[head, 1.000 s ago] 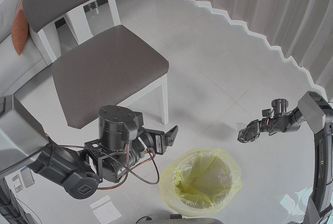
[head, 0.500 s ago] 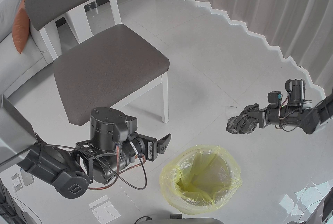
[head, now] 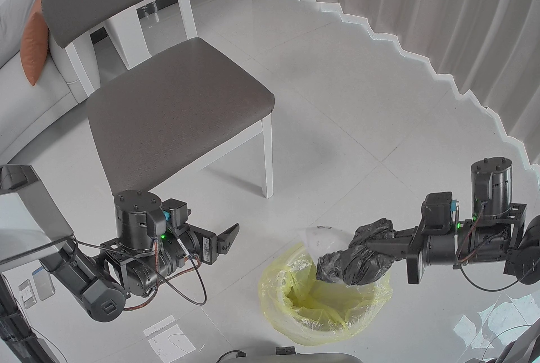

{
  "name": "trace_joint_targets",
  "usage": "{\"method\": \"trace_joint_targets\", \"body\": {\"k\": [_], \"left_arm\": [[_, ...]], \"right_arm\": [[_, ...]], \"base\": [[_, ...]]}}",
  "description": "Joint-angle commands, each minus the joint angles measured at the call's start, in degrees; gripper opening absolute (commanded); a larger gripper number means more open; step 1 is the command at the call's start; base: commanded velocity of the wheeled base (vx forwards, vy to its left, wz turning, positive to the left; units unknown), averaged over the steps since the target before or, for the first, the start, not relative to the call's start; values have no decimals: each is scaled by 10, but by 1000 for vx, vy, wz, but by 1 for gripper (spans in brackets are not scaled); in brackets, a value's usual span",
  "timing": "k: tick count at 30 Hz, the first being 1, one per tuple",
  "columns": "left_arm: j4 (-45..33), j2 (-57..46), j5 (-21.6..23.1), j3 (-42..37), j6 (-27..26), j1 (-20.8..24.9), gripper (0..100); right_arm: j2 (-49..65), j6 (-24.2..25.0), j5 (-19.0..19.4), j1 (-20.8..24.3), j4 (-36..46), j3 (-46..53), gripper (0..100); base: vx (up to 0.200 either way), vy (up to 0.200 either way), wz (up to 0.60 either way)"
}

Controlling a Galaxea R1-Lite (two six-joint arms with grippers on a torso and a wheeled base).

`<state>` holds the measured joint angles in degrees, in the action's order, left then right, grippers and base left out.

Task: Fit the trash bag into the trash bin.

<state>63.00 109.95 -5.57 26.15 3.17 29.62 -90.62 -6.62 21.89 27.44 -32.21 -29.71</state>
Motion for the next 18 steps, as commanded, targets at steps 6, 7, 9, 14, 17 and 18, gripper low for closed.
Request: {"method": "trace_joint_targets", "body": {"k": [6,7,9,14,17,18], "left_arm": [[11,24,1,13,-3,-7,100],[11,26,1,18,-3,-9,100],[11,30,2,24,-3,-10,100],[11,36,3,31,-3,-12,100],[11,41,3,34,-3,-17,100],[12,42,3,34,-3,-18,100]], "right_arm": [[-112,-4,-2,24,-103,62,0],[-141,-3,-2,21,-133,66,0],[-192,-2,-2,17,-183,68,0],[-266,-10,-2,17,-249,84,0],[-286,-23,-1,2,-252,90,0],[-289,-28,-1,-2,-252,92,0]], "base": [[0,0,0],[0,0,0],[0,0,0],[0,0,0],[0,0,0],[0,0,0]]}}
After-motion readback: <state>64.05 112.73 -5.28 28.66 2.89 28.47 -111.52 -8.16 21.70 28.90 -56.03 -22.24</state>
